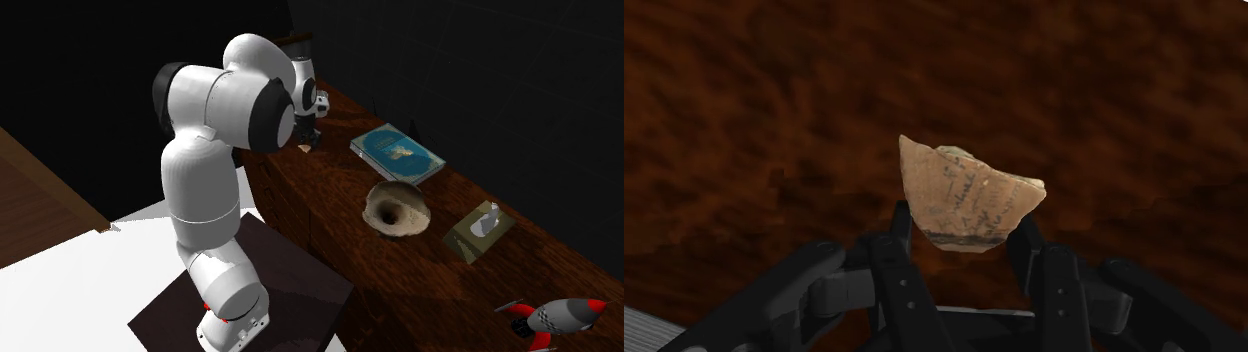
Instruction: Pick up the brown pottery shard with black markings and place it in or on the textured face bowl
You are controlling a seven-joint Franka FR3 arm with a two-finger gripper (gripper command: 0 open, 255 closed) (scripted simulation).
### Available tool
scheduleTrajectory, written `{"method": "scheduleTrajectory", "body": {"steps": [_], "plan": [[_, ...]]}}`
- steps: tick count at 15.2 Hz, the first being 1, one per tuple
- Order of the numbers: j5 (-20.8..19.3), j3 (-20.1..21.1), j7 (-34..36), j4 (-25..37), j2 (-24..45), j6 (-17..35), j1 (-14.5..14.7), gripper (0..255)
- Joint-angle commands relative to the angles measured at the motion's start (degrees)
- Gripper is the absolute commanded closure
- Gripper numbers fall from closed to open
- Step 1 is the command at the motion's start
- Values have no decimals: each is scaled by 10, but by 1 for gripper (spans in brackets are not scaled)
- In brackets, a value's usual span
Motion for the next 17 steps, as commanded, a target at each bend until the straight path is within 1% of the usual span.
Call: {"method": "scheduleTrajectory", "body": {"steps": [1,17], "plan": [[9,2,-6,3,-11,-12,-2,255],[54,10,-44,69,-67,-121,-10,255]]}}
